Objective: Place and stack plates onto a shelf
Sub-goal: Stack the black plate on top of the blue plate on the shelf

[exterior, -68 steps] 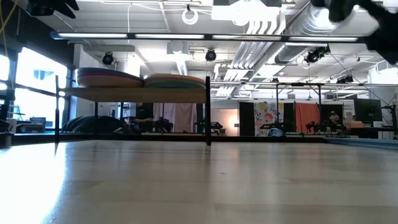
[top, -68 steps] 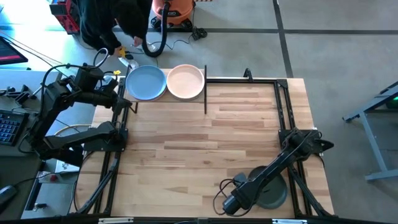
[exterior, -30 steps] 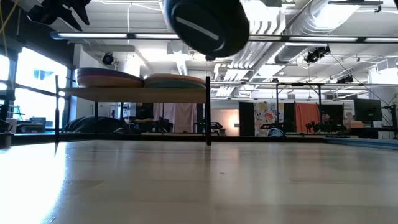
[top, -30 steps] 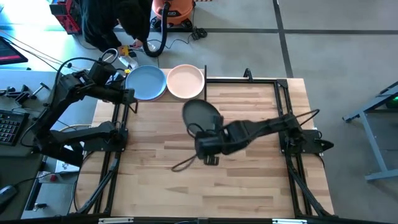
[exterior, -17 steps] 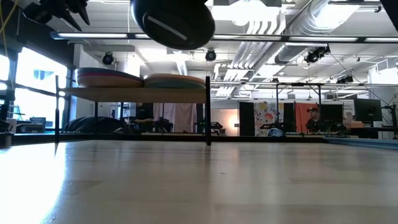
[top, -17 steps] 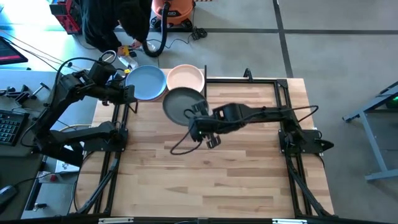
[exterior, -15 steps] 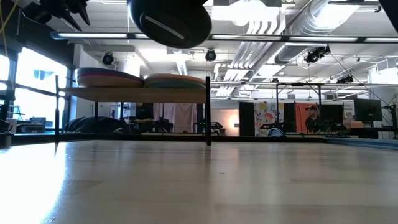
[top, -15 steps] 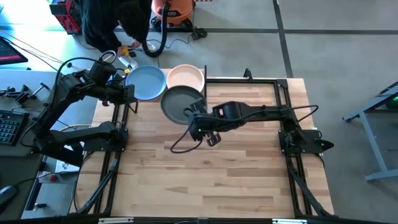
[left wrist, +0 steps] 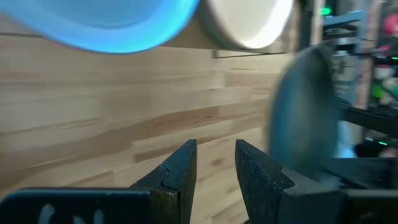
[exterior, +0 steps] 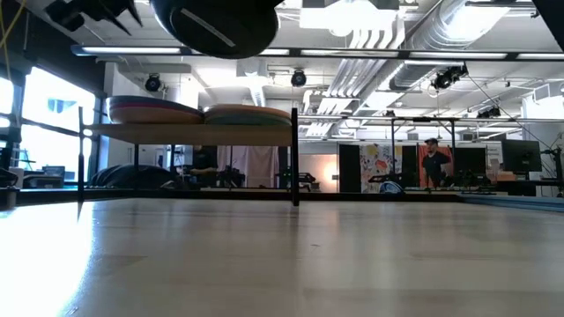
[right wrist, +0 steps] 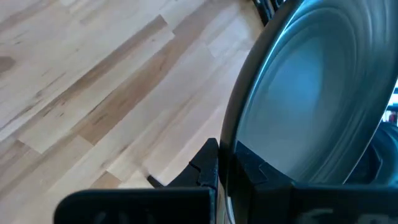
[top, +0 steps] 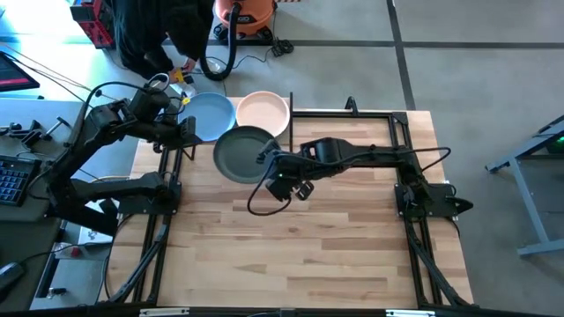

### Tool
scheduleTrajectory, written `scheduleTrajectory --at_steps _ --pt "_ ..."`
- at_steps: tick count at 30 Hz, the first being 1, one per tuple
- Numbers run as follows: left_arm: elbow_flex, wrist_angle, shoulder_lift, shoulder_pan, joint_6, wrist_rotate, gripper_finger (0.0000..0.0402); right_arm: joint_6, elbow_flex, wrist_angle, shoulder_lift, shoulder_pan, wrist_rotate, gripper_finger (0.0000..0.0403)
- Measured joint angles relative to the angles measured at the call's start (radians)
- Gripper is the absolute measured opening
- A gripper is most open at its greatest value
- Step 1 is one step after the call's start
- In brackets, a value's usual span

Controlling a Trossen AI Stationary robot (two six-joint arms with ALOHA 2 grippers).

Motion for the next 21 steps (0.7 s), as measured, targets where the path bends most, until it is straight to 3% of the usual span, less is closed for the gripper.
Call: scheduleTrajectory --at_steps 12,21 --pt "0.000 0.199 0.080 -0.183 -0.119 -0.017 0.0097 -0.013 0.000 -0.040 0.002 -0.001 -0.030 0.0000" --pt "0.000 0.198 0.180 -0.250 -0.125 -0.020 0.0097 -0.005 0.000 -0.072 0.003 -0.001 -0.030 0.0000"
